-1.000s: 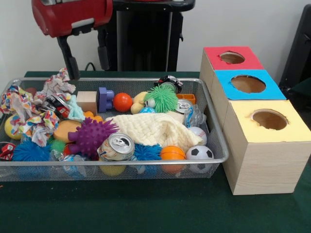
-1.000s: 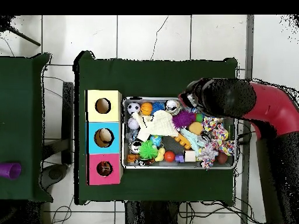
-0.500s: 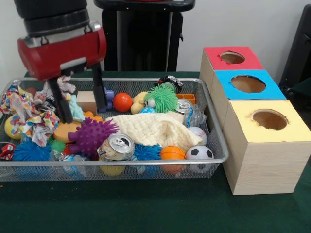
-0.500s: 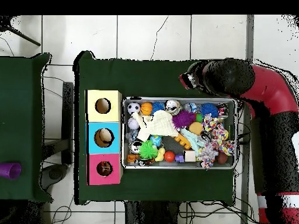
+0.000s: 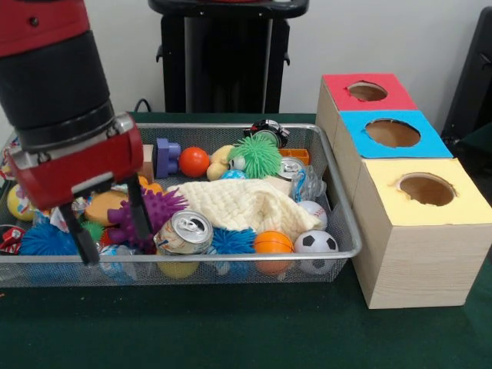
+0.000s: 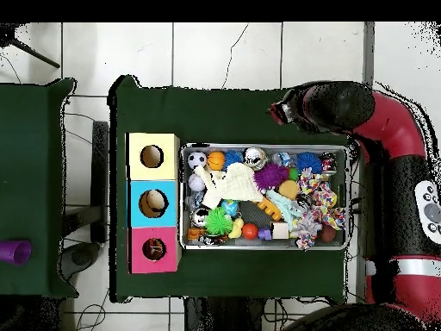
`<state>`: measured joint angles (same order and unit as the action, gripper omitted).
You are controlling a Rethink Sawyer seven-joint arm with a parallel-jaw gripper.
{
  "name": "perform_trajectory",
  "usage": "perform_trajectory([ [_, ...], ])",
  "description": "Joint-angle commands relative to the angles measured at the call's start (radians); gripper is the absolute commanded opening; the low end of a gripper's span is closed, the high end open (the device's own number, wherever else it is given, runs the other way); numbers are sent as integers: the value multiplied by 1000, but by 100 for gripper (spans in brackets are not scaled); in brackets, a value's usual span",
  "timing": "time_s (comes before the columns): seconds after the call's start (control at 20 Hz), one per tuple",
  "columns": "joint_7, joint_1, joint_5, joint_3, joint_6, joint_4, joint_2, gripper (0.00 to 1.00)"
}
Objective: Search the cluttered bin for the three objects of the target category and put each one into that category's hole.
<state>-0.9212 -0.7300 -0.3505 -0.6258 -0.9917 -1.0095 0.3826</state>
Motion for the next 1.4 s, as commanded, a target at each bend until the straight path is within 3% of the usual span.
perform_trajectory([
  [0.05,177,36,-68,12,-135,98,-103,100],
  [0.4,149,47,-75,23,-114,55,-84,100],
  [0.65,146,28,-68,27,-104,54,-116,100],
  [1.0,161,-10,-47,30,-160,-12,-4,100],
  [1.2,147,-30,-39,28,-145,-41,8,100],
  [1.4,133,23,-67,33,-153,-38,36,100],
])
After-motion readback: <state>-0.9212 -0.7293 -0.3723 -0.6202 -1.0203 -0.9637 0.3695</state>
